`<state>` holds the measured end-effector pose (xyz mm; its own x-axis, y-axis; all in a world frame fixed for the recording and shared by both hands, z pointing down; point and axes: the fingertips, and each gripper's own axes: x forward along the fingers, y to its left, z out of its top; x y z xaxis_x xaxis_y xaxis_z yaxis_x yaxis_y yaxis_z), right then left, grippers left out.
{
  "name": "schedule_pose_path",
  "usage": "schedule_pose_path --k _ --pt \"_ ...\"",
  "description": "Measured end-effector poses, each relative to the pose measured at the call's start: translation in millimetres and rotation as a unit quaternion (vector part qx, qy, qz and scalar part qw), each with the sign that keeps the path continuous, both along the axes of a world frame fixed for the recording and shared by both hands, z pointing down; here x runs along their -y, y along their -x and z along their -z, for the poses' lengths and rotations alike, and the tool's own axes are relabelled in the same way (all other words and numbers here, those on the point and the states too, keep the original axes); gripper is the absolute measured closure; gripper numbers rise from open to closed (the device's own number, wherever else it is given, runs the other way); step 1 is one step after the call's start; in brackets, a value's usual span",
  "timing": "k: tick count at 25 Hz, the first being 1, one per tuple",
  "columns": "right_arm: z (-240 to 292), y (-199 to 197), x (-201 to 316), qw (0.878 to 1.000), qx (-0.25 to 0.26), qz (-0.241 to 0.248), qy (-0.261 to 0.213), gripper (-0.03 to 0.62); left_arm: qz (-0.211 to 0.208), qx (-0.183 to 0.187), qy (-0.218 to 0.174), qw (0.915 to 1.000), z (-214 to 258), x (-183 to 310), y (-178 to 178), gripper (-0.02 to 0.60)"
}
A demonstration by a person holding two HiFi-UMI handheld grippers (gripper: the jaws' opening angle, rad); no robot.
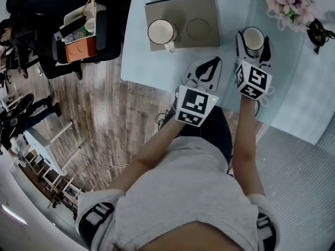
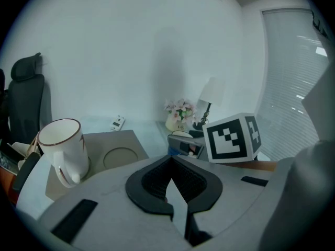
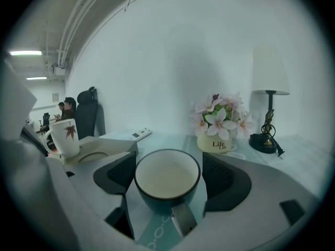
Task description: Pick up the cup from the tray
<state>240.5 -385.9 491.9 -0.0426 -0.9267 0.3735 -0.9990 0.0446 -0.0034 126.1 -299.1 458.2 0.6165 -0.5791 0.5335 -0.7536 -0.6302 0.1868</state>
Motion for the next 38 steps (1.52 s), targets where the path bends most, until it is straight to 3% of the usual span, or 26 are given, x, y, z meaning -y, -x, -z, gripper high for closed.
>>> schedule_pose_path --k 4,9,13,19,27,33,38 --pt "44 3 0 0.999 0.021 -0.007 -0.041 0.25 0.004 -0.014 -0.006 0.9999 10 -2 4 0.577" --pt "84 32 -1 0.996 0.035 0.023 -0.074 0.25 0.012 -0.025 -0.017 0.9995 23 -7 12 0.577" --pt "94 73 -3 0.994 0.05 0.063 -0.077 0.25 0.035 -0.045 -0.025 0.9981 35 -10 28 0.577" --pt "104 151 -4 0.985 0.061 0.145 -0.077 0.25 0.099 -0.034 -0.04 0.9938 41 -13 77 0.577" --pt "95 239 -4 0.97 0.059 0.231 -0.048 0.25 0.192 -0.034 -0.043 0.9799 44 -18 155 0.577" --pt "70 276 9 0.967 0.04 0.25 -0.002 0.25 0.242 -0.04 -0.037 0.9687 39 -18 201 0.577" --pt "56 284 16 0.967 0.018 0.251 0.029 0.25 0.27 -0.04 -0.027 0.9615 41 -23 219 0.577"
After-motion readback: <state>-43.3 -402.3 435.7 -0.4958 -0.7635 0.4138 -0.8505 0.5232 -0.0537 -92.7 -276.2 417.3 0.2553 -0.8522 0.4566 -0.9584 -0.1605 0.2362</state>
